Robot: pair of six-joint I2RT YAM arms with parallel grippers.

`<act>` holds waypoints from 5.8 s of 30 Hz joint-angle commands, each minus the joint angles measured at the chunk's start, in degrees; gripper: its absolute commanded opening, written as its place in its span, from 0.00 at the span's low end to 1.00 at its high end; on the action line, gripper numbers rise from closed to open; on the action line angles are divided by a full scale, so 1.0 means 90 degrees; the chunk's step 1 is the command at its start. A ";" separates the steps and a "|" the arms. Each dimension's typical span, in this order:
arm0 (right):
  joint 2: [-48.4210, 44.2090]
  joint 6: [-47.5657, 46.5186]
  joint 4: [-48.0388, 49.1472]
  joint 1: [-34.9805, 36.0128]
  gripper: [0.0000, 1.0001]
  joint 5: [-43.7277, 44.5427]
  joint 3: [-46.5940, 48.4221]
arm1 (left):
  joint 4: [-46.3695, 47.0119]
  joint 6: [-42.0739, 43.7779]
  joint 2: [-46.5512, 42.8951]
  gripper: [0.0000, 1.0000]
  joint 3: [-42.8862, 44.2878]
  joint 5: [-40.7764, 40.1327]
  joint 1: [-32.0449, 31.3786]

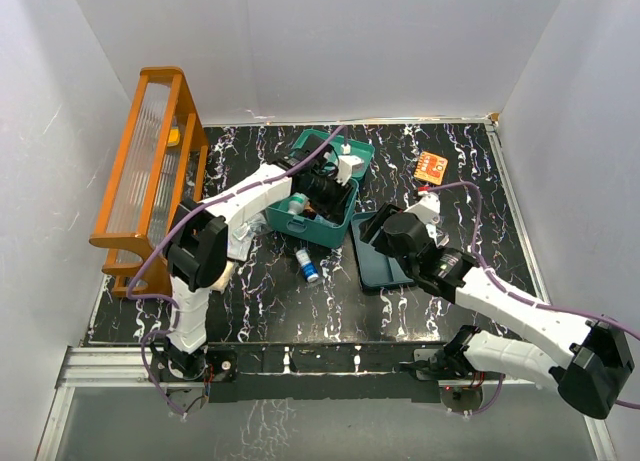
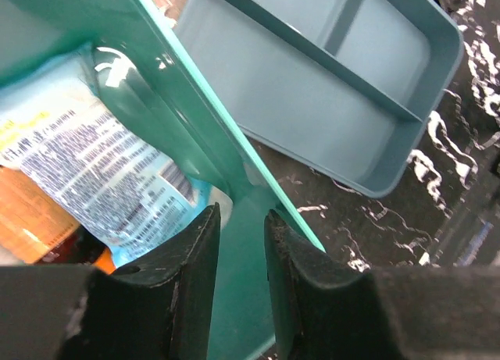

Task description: Organize the medicine kit

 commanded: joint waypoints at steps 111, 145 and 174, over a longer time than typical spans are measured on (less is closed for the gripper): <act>0.0100 -0.0552 0.2040 -0.0197 0.55 -0.1633 -0.0232 | 0.0933 -0.3136 -0.2733 0.57 -0.4643 -0.5966 0.0939; -0.0226 -0.0816 0.1980 -0.0192 0.55 -0.1338 -0.0313 | -0.0125 -0.2959 -0.1863 0.11 -0.3774 -0.5884 0.0924; 0.0673 -0.4022 0.1678 -0.0468 0.59 -0.5237 0.1257 | -0.1154 -0.1570 -0.5375 0.00 -0.3507 -0.2879 0.1274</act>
